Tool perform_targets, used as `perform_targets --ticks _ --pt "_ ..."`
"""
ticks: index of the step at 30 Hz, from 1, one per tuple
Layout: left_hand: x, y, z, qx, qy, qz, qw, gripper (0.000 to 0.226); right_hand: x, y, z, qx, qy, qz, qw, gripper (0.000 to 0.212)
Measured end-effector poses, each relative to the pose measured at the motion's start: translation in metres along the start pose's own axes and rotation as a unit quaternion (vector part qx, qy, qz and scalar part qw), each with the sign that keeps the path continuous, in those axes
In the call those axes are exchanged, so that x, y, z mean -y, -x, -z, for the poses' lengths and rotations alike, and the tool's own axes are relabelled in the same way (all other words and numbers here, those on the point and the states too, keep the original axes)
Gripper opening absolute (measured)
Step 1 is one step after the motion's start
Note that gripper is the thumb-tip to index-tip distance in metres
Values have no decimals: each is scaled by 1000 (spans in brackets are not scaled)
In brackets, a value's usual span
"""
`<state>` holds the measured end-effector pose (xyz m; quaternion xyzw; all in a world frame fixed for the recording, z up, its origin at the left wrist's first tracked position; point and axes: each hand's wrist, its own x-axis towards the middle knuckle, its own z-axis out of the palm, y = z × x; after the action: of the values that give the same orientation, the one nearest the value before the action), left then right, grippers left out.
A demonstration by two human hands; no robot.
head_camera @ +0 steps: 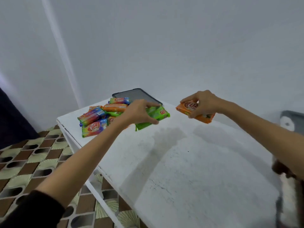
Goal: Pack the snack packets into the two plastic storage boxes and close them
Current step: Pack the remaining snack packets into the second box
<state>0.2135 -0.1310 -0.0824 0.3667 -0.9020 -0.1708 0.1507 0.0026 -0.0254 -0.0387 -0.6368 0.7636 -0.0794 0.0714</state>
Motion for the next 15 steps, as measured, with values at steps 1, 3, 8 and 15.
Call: perform_targets --ticks 1,3,8,15 --pt "-17 -5 -2 2 -5 -24 1000 65 -10 17 10 -4 -3 -13 1000 61" --pt "-50 -13 -10 5 -10 -69 998 64 -31 54 26 -15 -15 -39 999 61" --pt "-143 -12 -34 39 -1 -178 983 64 -84 152 53 -26 -12 -97 995 64" --pt "-270 19 -80 131 14 -325 937 72 -139 290 57 -35 -35 -156 986 70"
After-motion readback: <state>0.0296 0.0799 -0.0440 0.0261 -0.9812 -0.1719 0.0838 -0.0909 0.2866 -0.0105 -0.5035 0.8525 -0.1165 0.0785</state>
